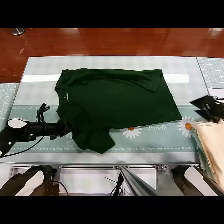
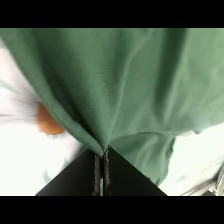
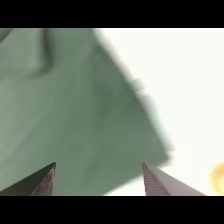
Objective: Fold the shirts.
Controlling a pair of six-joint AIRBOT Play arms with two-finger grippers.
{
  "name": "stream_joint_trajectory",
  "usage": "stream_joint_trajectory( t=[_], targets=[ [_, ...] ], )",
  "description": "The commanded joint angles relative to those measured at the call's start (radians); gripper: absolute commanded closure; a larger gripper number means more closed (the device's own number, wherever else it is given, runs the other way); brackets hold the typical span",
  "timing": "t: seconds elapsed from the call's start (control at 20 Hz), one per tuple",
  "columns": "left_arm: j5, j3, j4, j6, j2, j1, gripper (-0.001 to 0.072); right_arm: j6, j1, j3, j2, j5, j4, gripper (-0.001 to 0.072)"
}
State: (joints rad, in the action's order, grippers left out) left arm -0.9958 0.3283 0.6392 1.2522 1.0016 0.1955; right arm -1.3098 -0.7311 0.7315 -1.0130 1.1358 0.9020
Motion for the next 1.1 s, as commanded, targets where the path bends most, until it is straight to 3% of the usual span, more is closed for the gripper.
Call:
stream_joint_trajectory(
  t=[0.0,0.1,0.6,1.05],
  targets=[
    [-0.048,0.029,-0.012,-0.037,0.001,0.027,0.0684,-0.134,-0.099,0.021,-0.006,0.008,0.315,0.009],
    [-0.048,0.047,-0.013,-0.037,0.001,0.031,0.0684,-0.178,-0.094,-0.014,-0.037,0.008,0.352,0.009],
    [-0.052,0.09,-0.016,-0.036,0.001,0.033,0.0684,0.069,-0.025,-0.002,-0.317,0.036,-0.048,0.009],
    [-0.051,0.09,-0.02,-0.036,0.001,0.032,0.0684,0.108,0.039,0.007,-0.395,0.01,-0.067,0.009]
  ],
)
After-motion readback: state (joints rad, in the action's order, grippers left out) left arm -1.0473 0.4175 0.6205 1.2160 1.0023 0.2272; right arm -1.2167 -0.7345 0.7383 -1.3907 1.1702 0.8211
